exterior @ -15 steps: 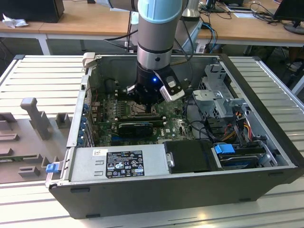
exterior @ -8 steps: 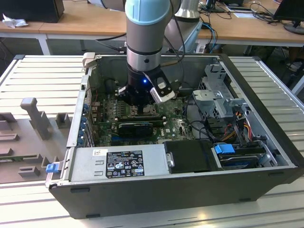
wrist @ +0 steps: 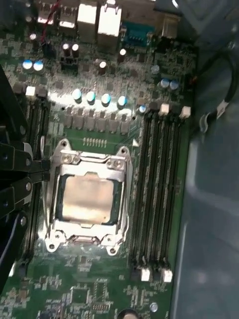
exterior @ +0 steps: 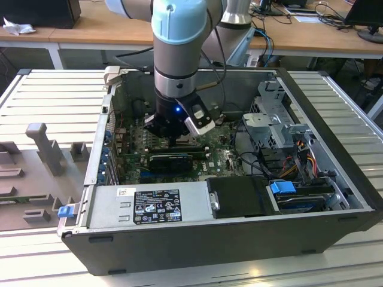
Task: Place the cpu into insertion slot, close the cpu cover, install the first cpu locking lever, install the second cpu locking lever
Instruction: 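Install the second cpu locking lever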
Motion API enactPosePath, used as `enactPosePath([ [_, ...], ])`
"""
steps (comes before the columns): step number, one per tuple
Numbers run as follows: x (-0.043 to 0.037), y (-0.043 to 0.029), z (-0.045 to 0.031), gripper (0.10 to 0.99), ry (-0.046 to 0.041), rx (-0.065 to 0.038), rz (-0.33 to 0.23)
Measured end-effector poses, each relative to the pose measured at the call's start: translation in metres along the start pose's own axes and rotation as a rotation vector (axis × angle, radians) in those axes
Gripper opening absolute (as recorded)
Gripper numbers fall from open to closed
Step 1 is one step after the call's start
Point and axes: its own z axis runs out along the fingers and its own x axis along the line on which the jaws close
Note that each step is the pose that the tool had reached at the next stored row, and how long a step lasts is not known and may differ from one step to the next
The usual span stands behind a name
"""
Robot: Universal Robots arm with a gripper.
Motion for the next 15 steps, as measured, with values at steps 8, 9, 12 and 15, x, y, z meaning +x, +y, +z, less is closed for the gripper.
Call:
enactPosePath([
  [8, 0.0098, -0.0155, -0.0007, 0.106, -0.0121, -0.115, -0.001],
  [9, 0.0118, -0.0165, 0.0000, 0.106, -0.0131, -0.125, -0.001],
  [12, 0.0129, -0.0186, 0.0025, 0.106, -0.0138, -0.126, 0.001],
  [15, 0.0135, -0.0204, 0.0026, 0.106, -0.0149, -0.130, 0.004],
])
